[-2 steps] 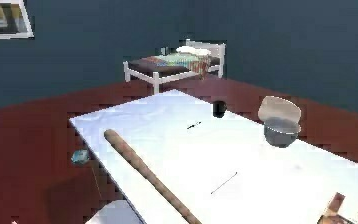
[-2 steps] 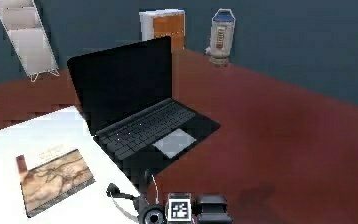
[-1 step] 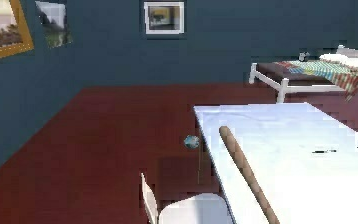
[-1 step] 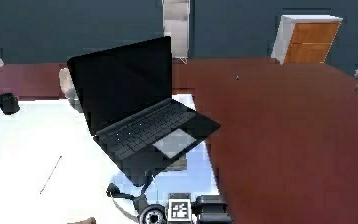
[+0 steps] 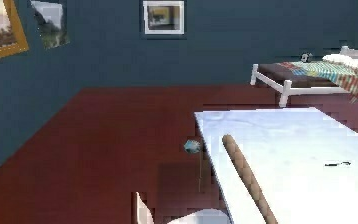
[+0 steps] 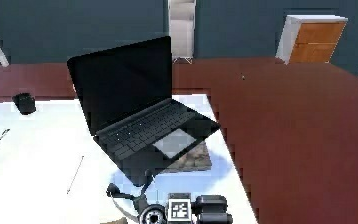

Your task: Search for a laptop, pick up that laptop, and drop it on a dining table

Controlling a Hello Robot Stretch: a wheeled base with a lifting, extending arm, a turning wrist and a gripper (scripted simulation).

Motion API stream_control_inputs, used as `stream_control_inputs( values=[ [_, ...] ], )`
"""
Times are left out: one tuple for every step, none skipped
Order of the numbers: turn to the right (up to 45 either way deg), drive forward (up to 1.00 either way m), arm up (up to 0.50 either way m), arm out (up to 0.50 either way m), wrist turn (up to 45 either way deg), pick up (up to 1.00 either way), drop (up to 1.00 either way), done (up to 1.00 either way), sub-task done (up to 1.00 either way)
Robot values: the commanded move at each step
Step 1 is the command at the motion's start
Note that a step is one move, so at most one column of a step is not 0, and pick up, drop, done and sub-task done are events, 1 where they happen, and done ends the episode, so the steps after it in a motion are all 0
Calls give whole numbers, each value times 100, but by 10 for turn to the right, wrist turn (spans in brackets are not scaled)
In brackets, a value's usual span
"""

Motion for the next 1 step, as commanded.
stream_control_inputs(
  values=[
    [450, 0, 0, 0, 0, 0, 0, 0, 0]
  ],
)
